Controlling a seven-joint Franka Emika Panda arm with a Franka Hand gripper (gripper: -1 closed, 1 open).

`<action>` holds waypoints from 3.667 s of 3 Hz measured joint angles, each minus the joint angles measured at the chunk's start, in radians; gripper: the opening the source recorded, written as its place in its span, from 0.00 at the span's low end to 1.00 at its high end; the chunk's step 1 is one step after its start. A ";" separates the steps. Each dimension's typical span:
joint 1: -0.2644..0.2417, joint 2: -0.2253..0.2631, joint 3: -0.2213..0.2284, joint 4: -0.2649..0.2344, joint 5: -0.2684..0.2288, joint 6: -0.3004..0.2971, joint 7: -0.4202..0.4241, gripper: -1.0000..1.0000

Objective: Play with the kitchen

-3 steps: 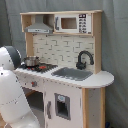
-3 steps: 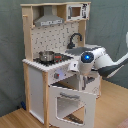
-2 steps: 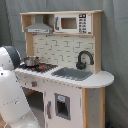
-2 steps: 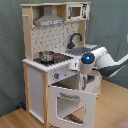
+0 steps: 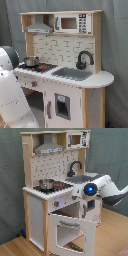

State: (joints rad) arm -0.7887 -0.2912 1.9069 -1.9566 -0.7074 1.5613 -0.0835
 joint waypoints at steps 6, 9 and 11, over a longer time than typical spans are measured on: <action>-0.130 -0.002 0.000 0.268 -0.213 0.127 0.116 1.00; -0.230 -0.002 0.004 0.296 -0.011 0.342 0.219 1.00; -0.311 -0.003 0.018 0.347 0.168 0.424 0.215 1.00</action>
State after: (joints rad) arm -1.0995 -0.2939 1.9247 -1.6096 -0.5397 1.9857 0.1320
